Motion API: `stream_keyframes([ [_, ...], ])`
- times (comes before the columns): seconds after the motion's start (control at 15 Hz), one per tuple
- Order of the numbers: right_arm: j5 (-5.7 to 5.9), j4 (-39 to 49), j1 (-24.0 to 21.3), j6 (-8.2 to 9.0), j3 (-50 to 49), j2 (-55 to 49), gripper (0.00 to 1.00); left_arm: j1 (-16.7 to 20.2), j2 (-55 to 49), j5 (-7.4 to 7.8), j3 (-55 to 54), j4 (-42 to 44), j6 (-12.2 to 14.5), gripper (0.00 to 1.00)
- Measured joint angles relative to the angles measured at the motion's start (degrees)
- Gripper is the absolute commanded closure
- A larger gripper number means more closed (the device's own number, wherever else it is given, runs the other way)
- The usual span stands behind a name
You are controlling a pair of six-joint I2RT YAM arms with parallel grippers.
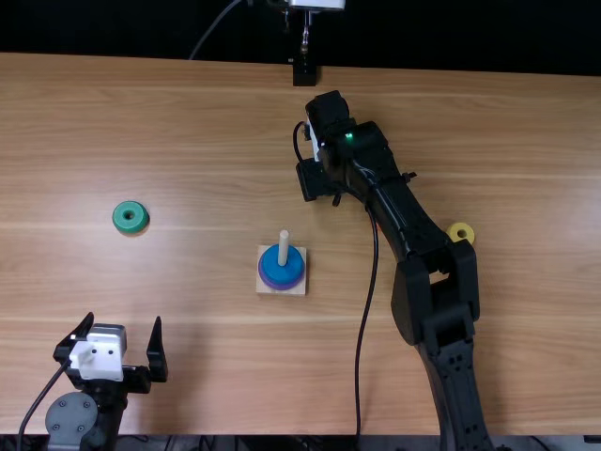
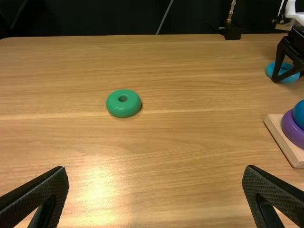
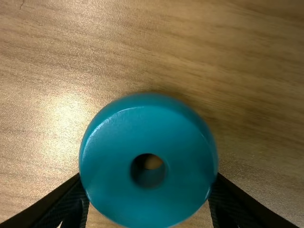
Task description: Build the Hanoi tower: stack the rings onto the peg from bottom to top in this color order: purple, dark blue, light blue, dark green, light green, yellow, orange.
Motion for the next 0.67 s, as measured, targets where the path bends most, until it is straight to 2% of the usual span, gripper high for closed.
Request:
stream_keyframes([
  [0.4,0.0,-0.66,0.09,0.04,0.0,-0.02,1.0,0.0,-0.02,-0.04,0.0,0.02,0.0,0.0],
  [0.67,0.0,-5.7,1.44,0.11,0.0,-2.62,1.0,0.0,0.0,-0.02,0.0,0.02,0.0,0.0],
])
